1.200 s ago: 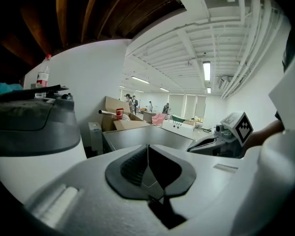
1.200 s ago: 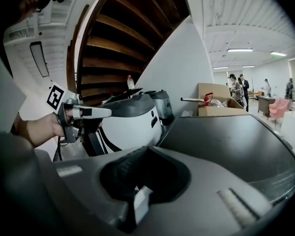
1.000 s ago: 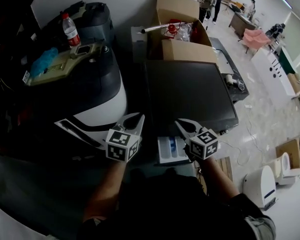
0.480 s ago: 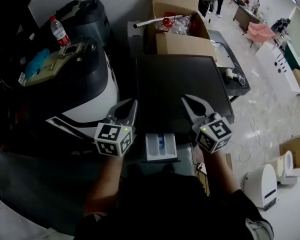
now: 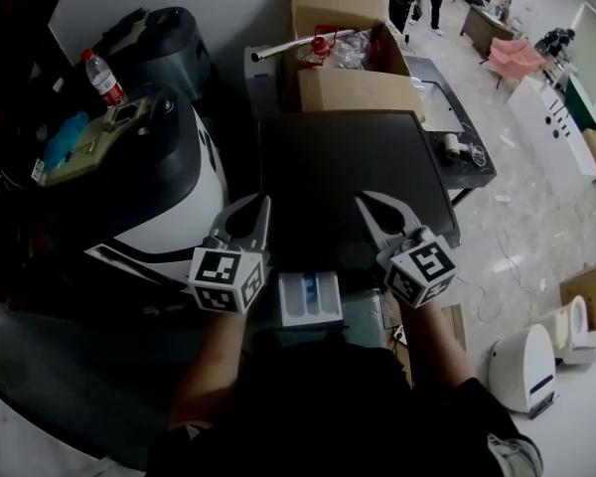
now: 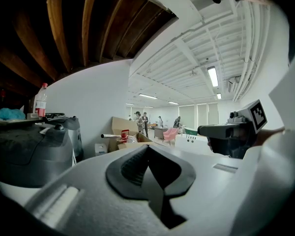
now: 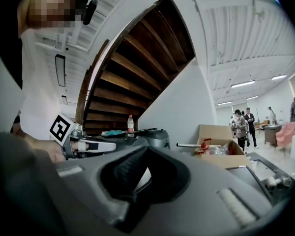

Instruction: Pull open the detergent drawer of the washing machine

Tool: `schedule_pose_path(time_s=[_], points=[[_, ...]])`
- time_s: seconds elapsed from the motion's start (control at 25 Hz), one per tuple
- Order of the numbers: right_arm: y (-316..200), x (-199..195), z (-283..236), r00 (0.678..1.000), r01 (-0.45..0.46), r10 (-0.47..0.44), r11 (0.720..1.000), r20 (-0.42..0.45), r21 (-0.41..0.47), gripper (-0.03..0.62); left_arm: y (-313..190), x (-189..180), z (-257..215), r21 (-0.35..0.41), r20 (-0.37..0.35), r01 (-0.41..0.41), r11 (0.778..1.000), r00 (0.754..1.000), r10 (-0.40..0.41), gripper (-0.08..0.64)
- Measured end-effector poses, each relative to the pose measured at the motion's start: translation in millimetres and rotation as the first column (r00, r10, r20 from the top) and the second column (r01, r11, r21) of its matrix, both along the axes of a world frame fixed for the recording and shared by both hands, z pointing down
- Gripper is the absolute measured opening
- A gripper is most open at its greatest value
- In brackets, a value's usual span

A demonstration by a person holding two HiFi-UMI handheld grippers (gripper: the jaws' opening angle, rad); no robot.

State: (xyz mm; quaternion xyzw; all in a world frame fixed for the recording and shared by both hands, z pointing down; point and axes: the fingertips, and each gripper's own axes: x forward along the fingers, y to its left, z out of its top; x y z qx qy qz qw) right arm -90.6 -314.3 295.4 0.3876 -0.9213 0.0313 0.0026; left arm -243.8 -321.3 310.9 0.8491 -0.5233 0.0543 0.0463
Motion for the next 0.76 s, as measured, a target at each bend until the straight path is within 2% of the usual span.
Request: schedule_pose_path(time_s=[0.44, 0.76], points=[[-14, 3, 9, 1.000, -0.012, 0.011, 1.000, -0.004, -0.019, 0.001, -19, -5, 4, -0.020, -0.015, 0.001, 1.000, 1.000, -0.001, 0.009], [-14, 10, 11, 1.000, -0.014, 0.013, 1.000, -0.018, -0.022, 0.001, -21, 6, 8, -0.031, -0.013, -0.023, 0.999, 1.000, 0.023, 0.009]])
